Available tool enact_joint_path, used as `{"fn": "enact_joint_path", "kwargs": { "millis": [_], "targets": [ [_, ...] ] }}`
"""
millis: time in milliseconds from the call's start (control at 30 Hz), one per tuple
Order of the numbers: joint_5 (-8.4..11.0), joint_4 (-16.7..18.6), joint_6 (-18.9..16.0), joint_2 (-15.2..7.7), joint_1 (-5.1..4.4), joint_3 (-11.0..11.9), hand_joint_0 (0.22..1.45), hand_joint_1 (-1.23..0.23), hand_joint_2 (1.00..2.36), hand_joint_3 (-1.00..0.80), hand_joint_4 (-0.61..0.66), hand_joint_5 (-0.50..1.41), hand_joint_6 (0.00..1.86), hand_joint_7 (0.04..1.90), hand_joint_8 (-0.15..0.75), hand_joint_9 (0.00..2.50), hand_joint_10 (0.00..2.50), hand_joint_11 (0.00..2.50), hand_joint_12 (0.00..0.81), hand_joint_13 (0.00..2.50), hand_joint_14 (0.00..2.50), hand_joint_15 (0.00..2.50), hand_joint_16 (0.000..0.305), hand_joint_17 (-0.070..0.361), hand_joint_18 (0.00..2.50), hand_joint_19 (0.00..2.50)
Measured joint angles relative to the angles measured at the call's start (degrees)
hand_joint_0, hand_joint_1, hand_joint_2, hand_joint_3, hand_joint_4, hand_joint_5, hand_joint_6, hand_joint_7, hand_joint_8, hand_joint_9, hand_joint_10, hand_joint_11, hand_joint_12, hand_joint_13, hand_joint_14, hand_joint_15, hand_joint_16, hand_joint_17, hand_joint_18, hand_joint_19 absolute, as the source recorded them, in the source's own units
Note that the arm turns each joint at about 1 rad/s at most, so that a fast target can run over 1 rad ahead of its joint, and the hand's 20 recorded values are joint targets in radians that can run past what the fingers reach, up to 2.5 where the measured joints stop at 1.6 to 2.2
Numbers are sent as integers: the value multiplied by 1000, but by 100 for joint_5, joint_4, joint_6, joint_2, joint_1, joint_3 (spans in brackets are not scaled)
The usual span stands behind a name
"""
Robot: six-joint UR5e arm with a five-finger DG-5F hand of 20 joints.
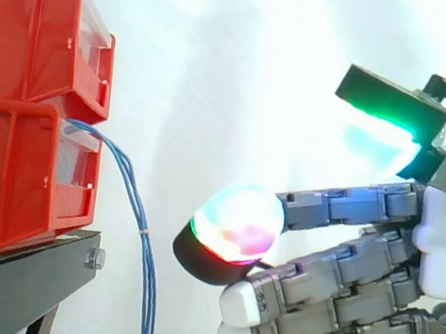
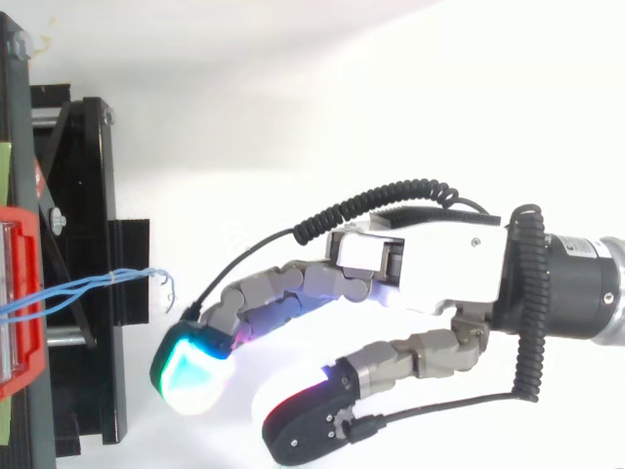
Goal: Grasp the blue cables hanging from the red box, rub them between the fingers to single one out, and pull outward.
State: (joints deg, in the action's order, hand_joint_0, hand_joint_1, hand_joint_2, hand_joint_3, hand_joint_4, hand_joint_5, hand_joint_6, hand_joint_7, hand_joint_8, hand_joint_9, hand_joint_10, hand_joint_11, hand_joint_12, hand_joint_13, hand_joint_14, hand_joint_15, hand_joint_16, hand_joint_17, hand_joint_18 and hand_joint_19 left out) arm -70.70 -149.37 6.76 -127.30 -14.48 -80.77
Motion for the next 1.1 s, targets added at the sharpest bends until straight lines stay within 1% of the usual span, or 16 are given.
{"fn": "enact_joint_path", "kwargs": {
  "millis": [100,167,200,233,433,467,533,633,833,900,1000,1100],
  "targets": [
    [169,77,184,-2,-1,0,512,-507,1005,-432,292,-181,502,762,293,643,3,106,333,427,11,261,36,82,220,163],
    [337,94,341,-3,-2,0,510,-509,1004,-431,291,-181,502,762,293,642,4,110,337,414,11,256,37,83,212,165],
    [378,95,378,-3,0,0,510,-509,1004,-431,292,-181,502,762,294,642,4,117,338,413,11,260,37,83,208,166],
    [463,97,469,-4,6,0,508,-509,1005,-430,292,-181,502,764,294,638,4,108,339,411,11,263,38,85,202,173],
    [821,97,954,-5,82,0,505,-509,1005,-431,290,-181,502,765,292,637,4,115,344,399,11,260,39,89,196,191],
    [897,93,1000,-5,99,0,504,-510,1004,-429,291,-181,502,762,292,638,4,115,344,398,11,263,40,89,196,190],
    [985,97,1035,-5,127,0,504,-510,1004,-432,293,-181,502,763,295,641,4,116,344,396,11,259,40,89,196,198],
    [1051,114,1058,-4,170,2,504,-510,1004,-432,293,-181,502,764,293,646,4,121,345,395,11,265,40,90,197,198],
    [1086,146,1115,-3,244,43,503,-509,1004,-430,294,-179,502,764,296,669,5,133,346,395,11,262,40,91,198,204],
    [1097,157,1188,-6,257,47,504,-509,1004,-431,297,-177,502,766,301,684,5,145,348,399,12,266,40,91,203,215],
    [1127,186,1406,-64,275,59,504,-509,1005,-431,296,-176,502,765,301,699,5,166,350,408,11,268,41,92,211,221],
    [1151,277,1588,-163,297,79,505,-509,1004,-429,297,-176,502,763,302,710,6,162,351,414,11,273,41,92,220,221]
  ]
}}
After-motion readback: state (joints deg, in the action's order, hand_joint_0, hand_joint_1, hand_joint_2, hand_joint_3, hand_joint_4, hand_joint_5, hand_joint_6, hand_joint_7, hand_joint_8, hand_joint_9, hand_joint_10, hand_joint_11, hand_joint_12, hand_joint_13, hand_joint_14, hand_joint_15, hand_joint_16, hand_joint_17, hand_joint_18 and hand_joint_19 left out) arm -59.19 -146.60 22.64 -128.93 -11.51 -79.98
